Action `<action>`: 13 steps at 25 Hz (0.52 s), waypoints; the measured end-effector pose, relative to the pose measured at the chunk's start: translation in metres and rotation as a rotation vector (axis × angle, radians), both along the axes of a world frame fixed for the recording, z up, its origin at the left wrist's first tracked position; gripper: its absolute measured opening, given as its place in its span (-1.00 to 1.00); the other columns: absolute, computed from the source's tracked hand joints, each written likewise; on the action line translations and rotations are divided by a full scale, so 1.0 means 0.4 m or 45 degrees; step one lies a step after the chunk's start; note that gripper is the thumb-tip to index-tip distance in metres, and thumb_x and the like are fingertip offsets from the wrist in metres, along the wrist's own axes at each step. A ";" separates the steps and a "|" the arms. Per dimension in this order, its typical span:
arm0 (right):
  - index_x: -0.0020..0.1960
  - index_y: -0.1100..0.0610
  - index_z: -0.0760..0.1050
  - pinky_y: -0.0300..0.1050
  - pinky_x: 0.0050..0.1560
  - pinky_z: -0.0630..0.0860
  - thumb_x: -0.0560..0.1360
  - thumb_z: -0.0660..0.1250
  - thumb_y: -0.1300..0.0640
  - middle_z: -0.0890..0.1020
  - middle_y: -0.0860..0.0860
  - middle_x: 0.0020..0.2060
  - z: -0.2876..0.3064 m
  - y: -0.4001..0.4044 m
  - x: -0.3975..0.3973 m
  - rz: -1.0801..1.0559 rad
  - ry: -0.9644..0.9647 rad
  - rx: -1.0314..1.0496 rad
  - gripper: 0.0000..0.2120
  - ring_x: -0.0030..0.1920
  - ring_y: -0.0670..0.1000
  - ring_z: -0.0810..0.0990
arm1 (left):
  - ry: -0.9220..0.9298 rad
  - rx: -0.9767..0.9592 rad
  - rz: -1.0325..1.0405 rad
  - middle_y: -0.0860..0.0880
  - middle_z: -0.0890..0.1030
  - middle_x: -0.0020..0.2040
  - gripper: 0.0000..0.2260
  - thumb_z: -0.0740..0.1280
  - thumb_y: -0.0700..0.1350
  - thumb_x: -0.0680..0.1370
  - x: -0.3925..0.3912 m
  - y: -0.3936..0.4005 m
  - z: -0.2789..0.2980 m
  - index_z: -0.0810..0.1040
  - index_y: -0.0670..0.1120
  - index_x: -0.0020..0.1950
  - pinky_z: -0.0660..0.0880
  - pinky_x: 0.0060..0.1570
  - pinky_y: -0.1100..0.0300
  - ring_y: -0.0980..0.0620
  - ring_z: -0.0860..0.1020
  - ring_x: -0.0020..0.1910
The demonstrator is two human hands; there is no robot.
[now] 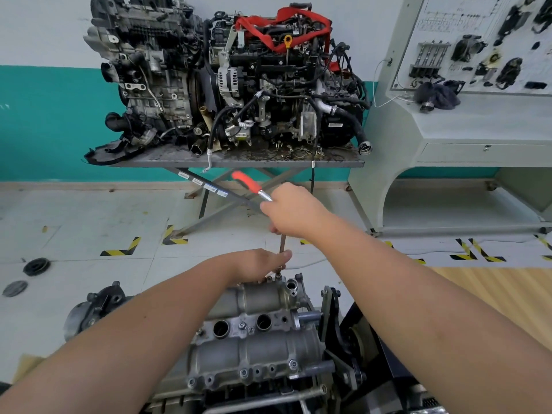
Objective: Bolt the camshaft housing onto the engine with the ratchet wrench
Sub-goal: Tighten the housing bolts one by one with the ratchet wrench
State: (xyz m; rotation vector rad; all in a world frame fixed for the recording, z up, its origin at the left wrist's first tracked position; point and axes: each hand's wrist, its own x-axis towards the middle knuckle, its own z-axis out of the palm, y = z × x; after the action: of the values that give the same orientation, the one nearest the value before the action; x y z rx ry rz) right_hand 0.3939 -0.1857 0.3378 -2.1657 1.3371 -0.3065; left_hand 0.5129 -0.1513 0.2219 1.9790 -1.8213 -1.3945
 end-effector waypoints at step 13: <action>0.18 0.10 0.65 -0.18 0.21 0.47 0.59 0.31 0.13 0.63 0.04 0.22 -0.219 0.036 -0.003 0.000 -0.935 -0.950 -0.77 0.20 0.01 0.58 | -0.125 -0.269 -0.024 -0.18 0.50 0.36 -0.75 0.17 -0.16 0.67 -0.029 0.009 0.010 0.48 -0.22 0.29 0.47 0.20 0.10 -0.20 0.50 0.28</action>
State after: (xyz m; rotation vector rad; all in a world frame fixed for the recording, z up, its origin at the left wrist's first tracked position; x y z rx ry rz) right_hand 0.3927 -0.1714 0.2500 -2.2110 0.8471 -1.6275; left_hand 0.5011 -0.1475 0.2259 1.9580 -1.9420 -1.0752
